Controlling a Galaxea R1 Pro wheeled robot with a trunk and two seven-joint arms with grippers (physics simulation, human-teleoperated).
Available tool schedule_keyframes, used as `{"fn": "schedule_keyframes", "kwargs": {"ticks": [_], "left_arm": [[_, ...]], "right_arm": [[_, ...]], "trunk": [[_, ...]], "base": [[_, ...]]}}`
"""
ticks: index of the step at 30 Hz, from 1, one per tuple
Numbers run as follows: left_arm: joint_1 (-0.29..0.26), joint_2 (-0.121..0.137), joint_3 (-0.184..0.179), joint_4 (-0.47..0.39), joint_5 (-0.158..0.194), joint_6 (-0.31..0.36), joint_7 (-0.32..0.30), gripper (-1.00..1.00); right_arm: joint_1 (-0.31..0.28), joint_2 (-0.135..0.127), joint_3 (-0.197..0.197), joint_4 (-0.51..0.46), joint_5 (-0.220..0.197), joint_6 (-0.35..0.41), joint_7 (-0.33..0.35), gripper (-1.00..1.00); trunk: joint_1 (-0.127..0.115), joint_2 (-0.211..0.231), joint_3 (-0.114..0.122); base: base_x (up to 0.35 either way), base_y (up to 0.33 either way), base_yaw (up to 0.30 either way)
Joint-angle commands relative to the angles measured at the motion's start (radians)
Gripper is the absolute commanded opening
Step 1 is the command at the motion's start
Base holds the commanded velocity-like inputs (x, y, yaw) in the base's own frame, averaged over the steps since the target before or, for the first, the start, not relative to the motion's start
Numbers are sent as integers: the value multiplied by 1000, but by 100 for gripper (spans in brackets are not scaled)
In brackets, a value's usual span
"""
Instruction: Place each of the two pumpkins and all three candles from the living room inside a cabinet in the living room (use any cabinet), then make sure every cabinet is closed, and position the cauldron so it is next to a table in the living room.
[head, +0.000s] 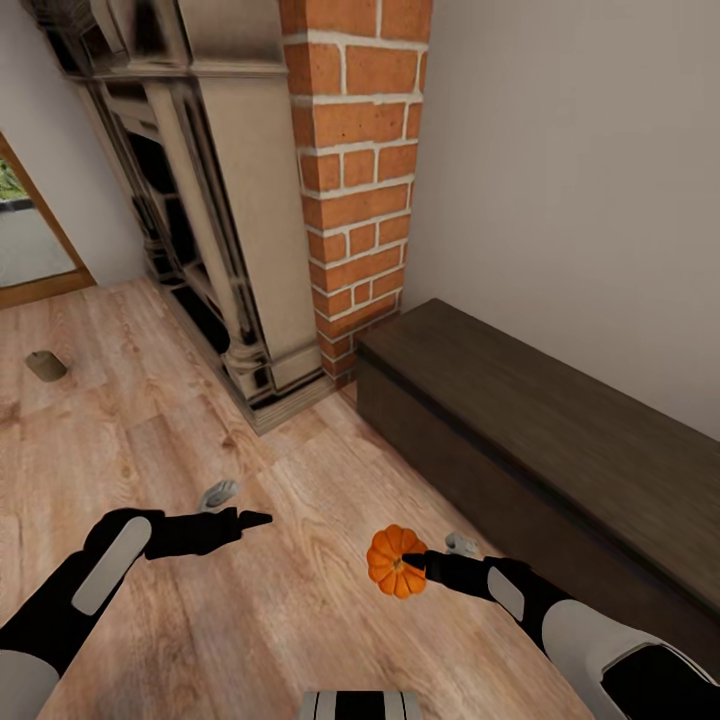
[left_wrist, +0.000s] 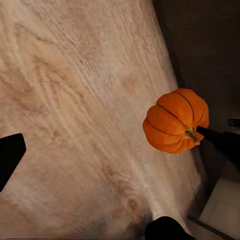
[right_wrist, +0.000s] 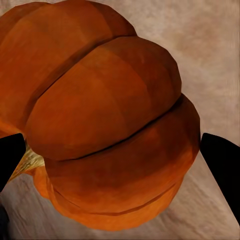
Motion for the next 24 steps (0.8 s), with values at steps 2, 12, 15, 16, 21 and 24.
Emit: {"fn": "schedule_keyframes", "kwargs": {"ticks": [2, 12, 15, 16, 21, 24], "left_arm": [[0, -1, -3, 16, -18, -10, -8, 100], [0, -2, -6, 82, -30, -76, -9, 100], [0, -3, -7, 146, -29, -84, -8, 100], [0, -3, -7, 150, -29, -88, -9, 100], [1, -3, -8, 159, -28, -116, -12, 100], [1, -4, -9, 164, -28, -124, -11, 100]], "right_arm": [[0, -1, 22, -1, 1, 6, 1, -100], [1, 0, 72, 3, 35, 6, 0, -100], [2, 0, 75, 5, 36, 6, -2, -100], [3, 1, 75, 5, 36, 6, -2, -100], [3, 0, 74, 5, 36, 6, -1, -100], [3, -1, 74, 5, 36, 6, 1, -100]], "trunk": [[0, 0, 2], [0, 0, 18], [0, 0, 23], [0, 0, 24], [0, 0, 32], [0, 0, 36]], "base": [[0, 0, 69], [-54, 0, 69], [-281, 0, 70], [-300, 0, 69], [-302, 0, 69], [-128, 0, 63]]}}
